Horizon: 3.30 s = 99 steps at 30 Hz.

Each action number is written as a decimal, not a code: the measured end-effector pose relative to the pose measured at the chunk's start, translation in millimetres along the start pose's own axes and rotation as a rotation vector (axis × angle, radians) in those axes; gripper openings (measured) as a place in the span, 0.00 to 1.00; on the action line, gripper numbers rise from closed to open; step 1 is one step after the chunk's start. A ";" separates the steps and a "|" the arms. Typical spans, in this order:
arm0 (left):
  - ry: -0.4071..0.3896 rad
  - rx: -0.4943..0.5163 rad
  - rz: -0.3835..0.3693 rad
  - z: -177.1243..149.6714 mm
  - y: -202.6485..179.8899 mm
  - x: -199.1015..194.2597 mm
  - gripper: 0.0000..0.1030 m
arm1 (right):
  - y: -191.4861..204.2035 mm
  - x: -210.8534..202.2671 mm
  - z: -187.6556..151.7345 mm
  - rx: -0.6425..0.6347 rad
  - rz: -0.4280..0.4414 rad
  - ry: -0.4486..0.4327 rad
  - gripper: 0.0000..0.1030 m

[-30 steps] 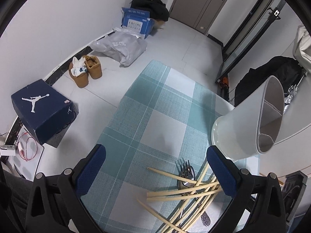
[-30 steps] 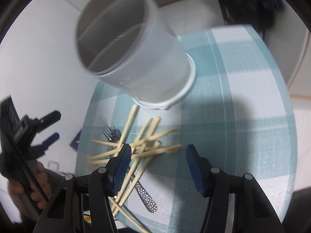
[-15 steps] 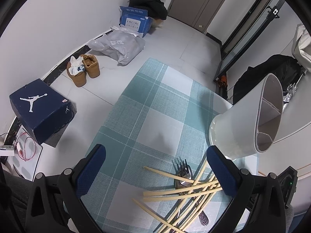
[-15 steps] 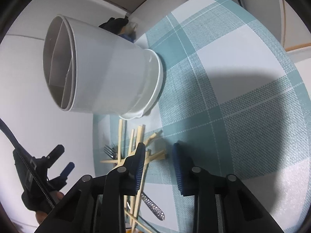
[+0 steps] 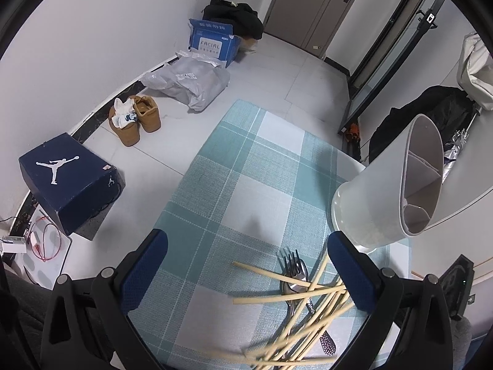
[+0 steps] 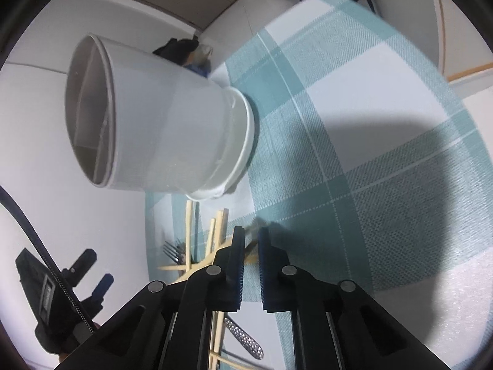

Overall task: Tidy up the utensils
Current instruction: 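Lower the right gripper onto the chopstick pile and close on chopsticks, then lift the chopsticks with the right gripper and carry toward the white holder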

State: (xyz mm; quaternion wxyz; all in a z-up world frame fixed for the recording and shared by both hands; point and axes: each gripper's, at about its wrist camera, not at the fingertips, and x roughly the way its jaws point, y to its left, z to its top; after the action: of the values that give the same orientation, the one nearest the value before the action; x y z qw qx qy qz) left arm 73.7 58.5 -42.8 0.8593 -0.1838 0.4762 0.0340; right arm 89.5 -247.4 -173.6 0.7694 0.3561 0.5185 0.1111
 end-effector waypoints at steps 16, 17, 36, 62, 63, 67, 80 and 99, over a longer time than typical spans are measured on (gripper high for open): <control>0.003 0.316 -0.016 -22.3 -50.8 -2.1 0.99 | -5.1 -55.1 13.0 0.015 0.048 -0.185 0.04; -0.002 0.341 -0.011 -23.8 -54.6 -3.4 0.99 | -7.0 -57.1 13.4 0.021 0.052 -0.191 0.04; 0.040 0.491 0.002 -29.0 -85.6 -3.0 0.99 | 3.8 -107.9 18.1 -0.057 0.143 -0.320 0.03; 0.203 1.137 -0.041 -91.0 -186.7 61.5 0.45 | -3.3 -202.7 14.1 -0.232 0.012 -0.557 0.03; 0.216 1.135 -0.050 -90.6 -187.5 62.8 0.45 | -4.7 -202.8 14.0 -0.229 0.014 -0.558 0.03; 0.271 1.126 -0.061 -87.2 -188.1 69.4 0.44 | -4.2 -204.3 12.8 -0.238 0.019 -0.558 0.03; 0.350 1.157 -0.064 -86.6 -191.7 80.4 0.08 | -5.3 -206.5 9.8 -0.224 0.033 -0.568 0.03; 0.225 1.032 -0.090 -55.6 -165.0 46.4 0.01 | -4.2 -205.6 9.8 -0.230 0.021 -0.574 0.03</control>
State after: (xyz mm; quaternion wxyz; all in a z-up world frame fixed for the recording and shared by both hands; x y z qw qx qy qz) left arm 92.6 -119.7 -61.2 0.7823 0.2404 0.5117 -0.2616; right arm 7.3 -365.7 -26.6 0.9185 0.2887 0.2605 0.0719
